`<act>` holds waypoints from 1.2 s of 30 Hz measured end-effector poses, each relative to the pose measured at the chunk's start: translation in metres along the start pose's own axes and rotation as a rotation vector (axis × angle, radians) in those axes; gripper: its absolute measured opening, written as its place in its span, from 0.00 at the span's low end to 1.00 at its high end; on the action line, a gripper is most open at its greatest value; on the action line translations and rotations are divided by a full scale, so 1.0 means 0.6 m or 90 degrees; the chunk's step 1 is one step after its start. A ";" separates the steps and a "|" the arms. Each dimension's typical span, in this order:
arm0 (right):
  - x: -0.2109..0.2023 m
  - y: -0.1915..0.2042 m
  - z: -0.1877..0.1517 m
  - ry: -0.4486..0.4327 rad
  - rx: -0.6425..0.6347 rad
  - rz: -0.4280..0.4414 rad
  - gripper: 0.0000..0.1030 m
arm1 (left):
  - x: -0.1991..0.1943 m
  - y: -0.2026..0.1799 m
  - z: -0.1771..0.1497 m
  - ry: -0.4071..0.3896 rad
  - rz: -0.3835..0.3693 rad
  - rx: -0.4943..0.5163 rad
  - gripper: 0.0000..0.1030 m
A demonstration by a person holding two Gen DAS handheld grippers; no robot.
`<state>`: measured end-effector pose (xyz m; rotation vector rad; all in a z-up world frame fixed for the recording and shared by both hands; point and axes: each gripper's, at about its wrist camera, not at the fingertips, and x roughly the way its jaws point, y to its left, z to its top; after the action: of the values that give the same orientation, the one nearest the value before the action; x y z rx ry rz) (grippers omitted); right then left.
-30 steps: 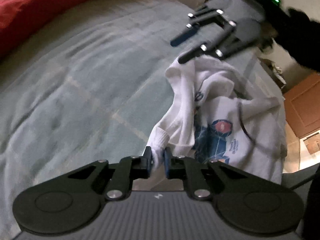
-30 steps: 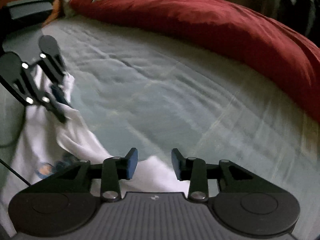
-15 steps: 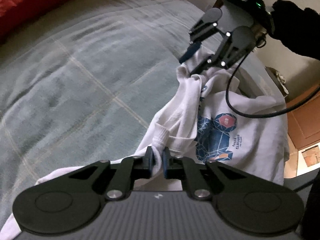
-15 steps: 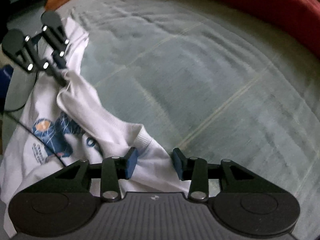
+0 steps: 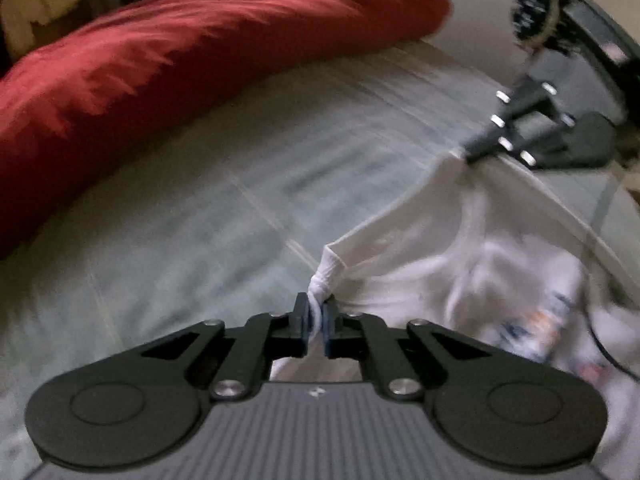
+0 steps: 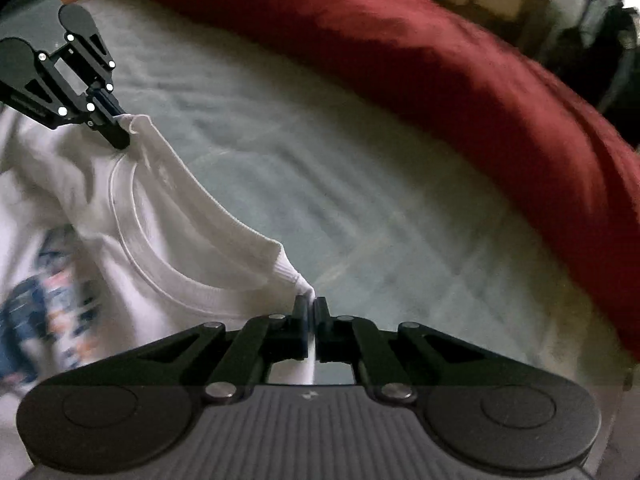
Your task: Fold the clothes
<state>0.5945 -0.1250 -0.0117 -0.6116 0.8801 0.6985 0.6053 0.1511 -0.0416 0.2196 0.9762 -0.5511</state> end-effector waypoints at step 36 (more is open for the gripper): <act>-0.157 0.240 -0.048 -0.020 0.267 0.124 0.58 | -0.235 -0.081 -0.236 0.021 0.177 -0.332 0.39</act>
<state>0.4295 -0.0833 0.0258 -0.1406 1.0291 0.6696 0.4152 0.2174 0.0005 -0.1026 1.0674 -0.0295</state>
